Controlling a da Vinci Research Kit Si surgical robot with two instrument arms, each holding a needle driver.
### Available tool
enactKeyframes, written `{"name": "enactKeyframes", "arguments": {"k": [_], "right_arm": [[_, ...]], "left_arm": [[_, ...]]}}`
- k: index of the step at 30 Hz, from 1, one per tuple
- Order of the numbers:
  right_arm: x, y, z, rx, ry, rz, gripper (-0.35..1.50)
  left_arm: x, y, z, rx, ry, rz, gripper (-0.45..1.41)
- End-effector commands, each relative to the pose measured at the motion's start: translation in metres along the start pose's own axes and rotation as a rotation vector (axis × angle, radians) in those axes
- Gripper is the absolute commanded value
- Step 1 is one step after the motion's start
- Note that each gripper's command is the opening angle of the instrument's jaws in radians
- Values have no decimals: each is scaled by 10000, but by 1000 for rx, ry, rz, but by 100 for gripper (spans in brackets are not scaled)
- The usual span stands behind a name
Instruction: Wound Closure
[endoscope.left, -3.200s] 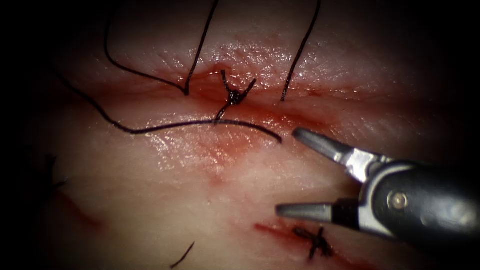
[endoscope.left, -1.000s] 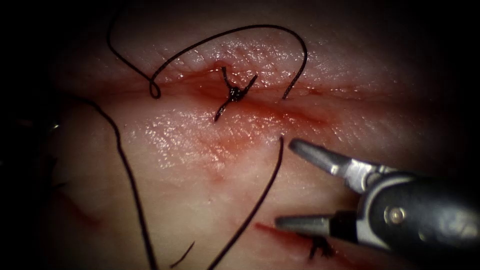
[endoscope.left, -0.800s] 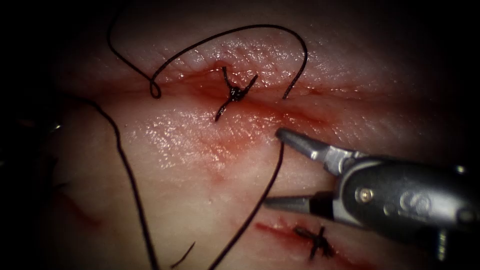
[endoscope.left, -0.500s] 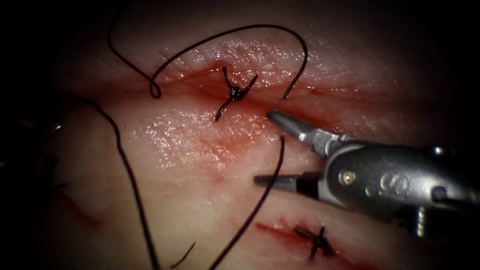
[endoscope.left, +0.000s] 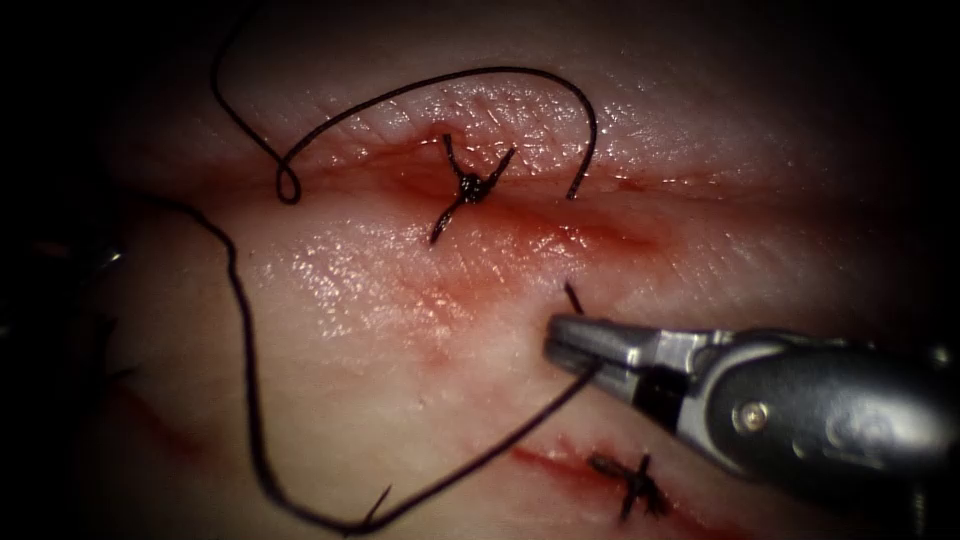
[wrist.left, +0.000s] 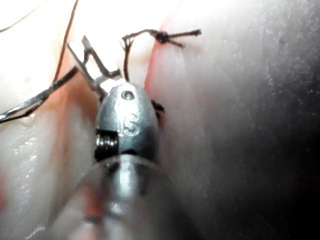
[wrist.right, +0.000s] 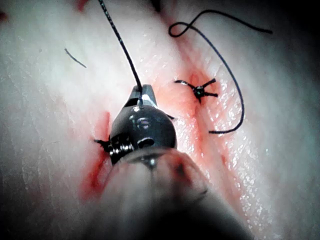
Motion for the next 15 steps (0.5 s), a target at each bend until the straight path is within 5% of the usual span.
{"name": "enactKeyframes", "arguments": {"k": [1, 8, 15], "right_arm": [[24, -15, 7, 38, -6, -12, -35], [103, -63, -6, 172, -19, -97, -35], [133, -85, -17, 222, -17, -127, -35]], "left_arm": [[-6, 4, 5, -2, 1, 0, -45], [-6, 5, 5, -1, 1, 0, -45], [-6, 5, 5, 1, -1, 1, -45]]}}
